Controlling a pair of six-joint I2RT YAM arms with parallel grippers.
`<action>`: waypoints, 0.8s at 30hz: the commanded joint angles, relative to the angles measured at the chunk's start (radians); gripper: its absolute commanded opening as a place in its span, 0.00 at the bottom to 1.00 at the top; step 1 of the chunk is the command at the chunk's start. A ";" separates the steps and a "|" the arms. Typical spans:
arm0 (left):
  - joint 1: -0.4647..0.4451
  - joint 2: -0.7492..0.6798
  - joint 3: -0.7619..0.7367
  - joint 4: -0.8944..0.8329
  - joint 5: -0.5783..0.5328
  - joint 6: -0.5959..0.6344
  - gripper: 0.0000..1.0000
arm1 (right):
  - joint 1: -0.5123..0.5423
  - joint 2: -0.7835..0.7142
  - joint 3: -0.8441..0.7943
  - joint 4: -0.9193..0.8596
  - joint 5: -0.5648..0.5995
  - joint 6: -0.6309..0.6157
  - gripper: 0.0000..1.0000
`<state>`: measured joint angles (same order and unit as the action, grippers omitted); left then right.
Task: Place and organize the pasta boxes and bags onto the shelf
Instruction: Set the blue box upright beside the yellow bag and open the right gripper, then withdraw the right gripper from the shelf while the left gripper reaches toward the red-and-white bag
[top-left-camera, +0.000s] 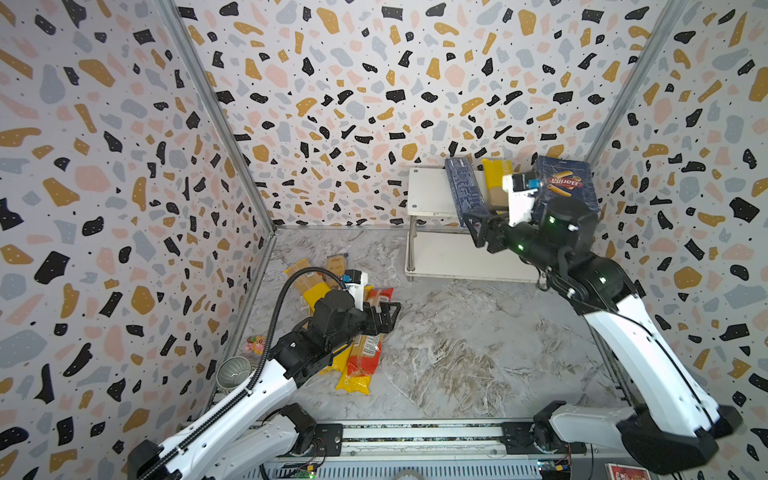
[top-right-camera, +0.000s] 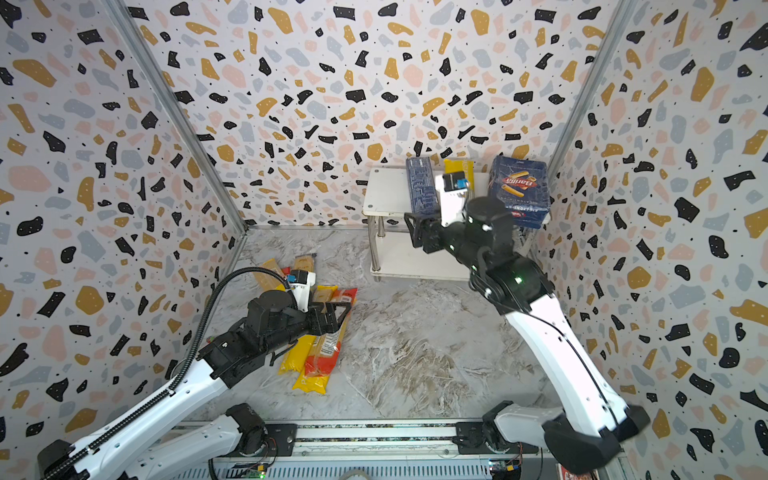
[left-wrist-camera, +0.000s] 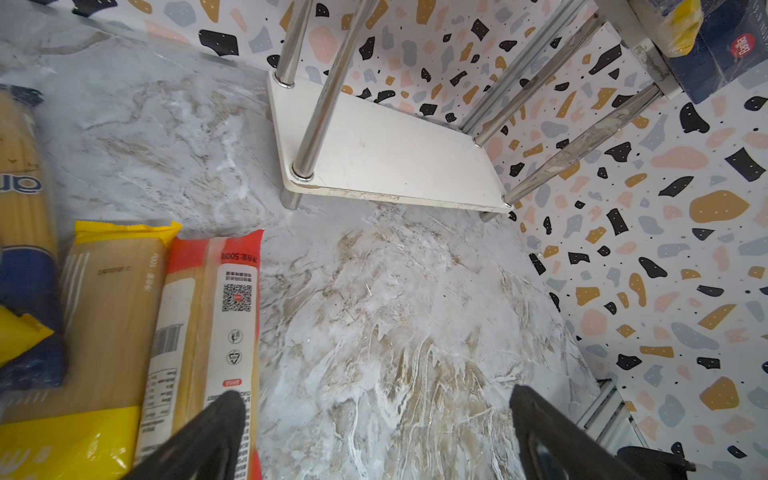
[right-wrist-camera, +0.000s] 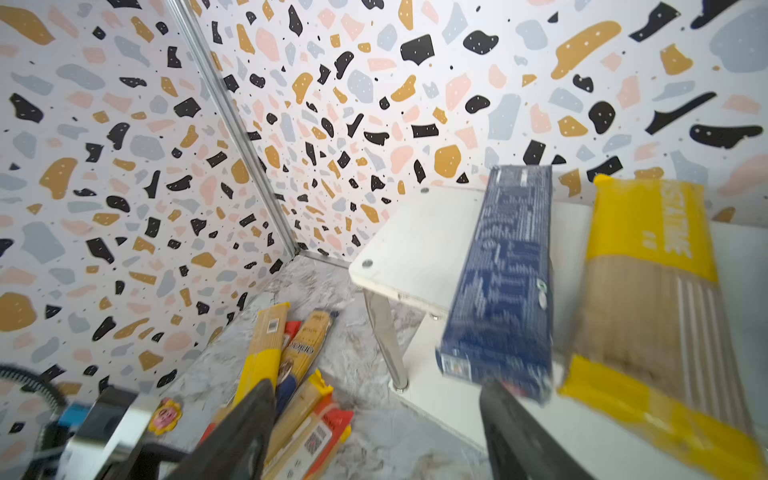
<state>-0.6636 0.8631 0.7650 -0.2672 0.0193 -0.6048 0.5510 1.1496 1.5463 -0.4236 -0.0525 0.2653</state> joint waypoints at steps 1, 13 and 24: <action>0.010 -0.036 -0.049 -0.056 -0.096 0.020 1.00 | 0.005 -0.098 -0.149 0.056 -0.049 0.047 0.78; 0.013 0.023 -0.231 0.021 -0.112 -0.026 0.99 | 0.081 -0.269 -0.591 0.043 -0.090 0.126 0.79; 0.013 0.207 -0.267 0.079 -0.164 -0.031 0.99 | 0.130 -0.327 -0.766 0.094 -0.127 0.156 0.79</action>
<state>-0.6559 1.0431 0.5125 -0.2512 -0.1253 -0.6243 0.6758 0.8455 0.7929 -0.3630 -0.1543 0.4049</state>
